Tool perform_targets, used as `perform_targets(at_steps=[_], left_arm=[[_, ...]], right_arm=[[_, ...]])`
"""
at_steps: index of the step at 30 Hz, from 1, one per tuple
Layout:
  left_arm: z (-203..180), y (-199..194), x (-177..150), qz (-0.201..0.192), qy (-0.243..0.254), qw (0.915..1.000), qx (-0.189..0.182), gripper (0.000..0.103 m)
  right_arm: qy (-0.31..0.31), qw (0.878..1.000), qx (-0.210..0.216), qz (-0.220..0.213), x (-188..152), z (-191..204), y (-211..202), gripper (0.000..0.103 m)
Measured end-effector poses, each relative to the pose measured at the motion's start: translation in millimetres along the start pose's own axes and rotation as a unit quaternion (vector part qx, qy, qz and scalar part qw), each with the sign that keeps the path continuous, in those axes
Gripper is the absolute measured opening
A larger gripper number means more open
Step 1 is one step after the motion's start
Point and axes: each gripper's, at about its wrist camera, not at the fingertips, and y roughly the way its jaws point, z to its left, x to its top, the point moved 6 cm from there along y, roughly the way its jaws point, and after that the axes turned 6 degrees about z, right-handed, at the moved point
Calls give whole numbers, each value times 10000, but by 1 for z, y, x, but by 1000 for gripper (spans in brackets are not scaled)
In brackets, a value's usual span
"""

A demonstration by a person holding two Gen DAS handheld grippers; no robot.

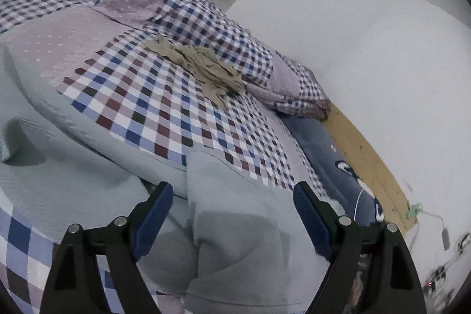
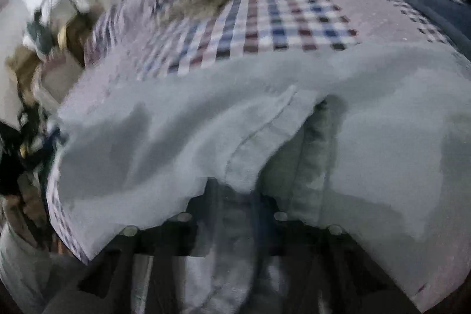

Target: Fold clothes

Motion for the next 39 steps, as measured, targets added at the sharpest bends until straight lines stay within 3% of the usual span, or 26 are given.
perform_targets(at_steps=[2, 5, 10, 11, 13, 14, 16, 21, 24, 31, 32, 33, 34, 39], left_arm=[[-2, 0, -1, 10, 64, 10000, 30, 86], [-2, -9, 0, -33, 1, 10000, -43, 86], [2, -6, -1, 21, -90, 10000, 19, 86], [3, -6, -1, 31, -111, 9999, 15, 86], [3, -7, -2, 27, -106, 9999, 9, 86], [3, -8, -2, 20, -97, 10000, 6, 86], [3, -8, -2, 10, -106, 9999, 11, 86], [5, -7, -3, 42, -162, 9998, 67, 86], [7, -7, -3, 53, -162, 9998, 117, 86], [18, -10, 2, -47, -392, 9992, 75, 86], [20, -10, 3, -58, -433, 9990, 82, 86], [22, -10, 5, -69, -469, 9988, 87, 86], [24, -9, 6, -82, -509, 9986, 89, 86], [36, -12, 11, -195, -701, 9972, 165, 86]], right_arm=[[-139, 9996, -134, -193, 7, 7, -26, 18], [105, 9982, -14, -599, 17, 2, -62, 20], [680, 9942, -819, 157, 3, -40, -49, 32], [821, 9931, -817, 185, -3, -47, -50, 34], [994, 9943, -375, 89, -11, -50, -56, 52], [1067, 9941, -163, 52, -15, -51, -58, 54], [1084, 9940, 148, 98, -18, -50, -55, 55], [1140, 9918, 439, 378, -9, -55, -27, 61], [1107, 9917, 268, 597, -4, -63, -10, 63], [1098, 9883, 640, 849, 7, -59, 23, 69], [996, 9900, 580, 812, 9, -52, 23, 68], [891, 9916, 528, 778, 11, -47, 23, 52], [748, 9931, 498, 756, 11, -42, 20, 22], [-137, 9988, -238, 415, 21, -9, -4, 10]])
